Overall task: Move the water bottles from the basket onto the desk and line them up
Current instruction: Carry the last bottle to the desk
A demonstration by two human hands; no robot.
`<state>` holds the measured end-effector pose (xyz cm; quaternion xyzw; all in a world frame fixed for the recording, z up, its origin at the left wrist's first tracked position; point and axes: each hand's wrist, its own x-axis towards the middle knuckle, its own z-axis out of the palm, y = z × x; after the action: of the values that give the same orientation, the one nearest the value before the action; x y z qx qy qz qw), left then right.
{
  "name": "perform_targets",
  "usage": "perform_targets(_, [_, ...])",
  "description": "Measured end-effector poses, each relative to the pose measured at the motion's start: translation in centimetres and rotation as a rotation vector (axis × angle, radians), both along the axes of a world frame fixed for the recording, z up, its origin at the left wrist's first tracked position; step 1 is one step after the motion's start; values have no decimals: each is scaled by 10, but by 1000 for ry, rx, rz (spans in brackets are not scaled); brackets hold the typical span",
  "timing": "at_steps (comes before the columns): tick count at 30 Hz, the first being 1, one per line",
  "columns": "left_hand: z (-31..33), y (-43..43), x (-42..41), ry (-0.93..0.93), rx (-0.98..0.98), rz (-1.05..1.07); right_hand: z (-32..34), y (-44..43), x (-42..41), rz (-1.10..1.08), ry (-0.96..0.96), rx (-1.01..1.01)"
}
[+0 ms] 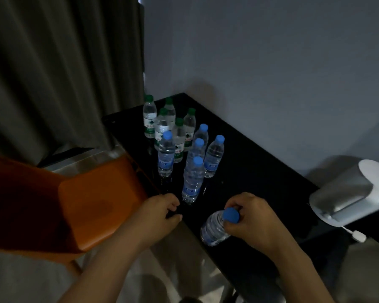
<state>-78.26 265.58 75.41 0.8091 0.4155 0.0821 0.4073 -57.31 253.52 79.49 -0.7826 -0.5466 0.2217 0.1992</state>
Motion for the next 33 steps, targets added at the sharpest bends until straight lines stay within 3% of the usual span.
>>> perform_targets(18, [-33, 143, 58, 144, -12, -88, -59, 127, 79, -145, 56, -131])
perform_targets(33, [-46, 192, 91, 161, 9, -126, -81, 181, 119, -137, 36, -296])
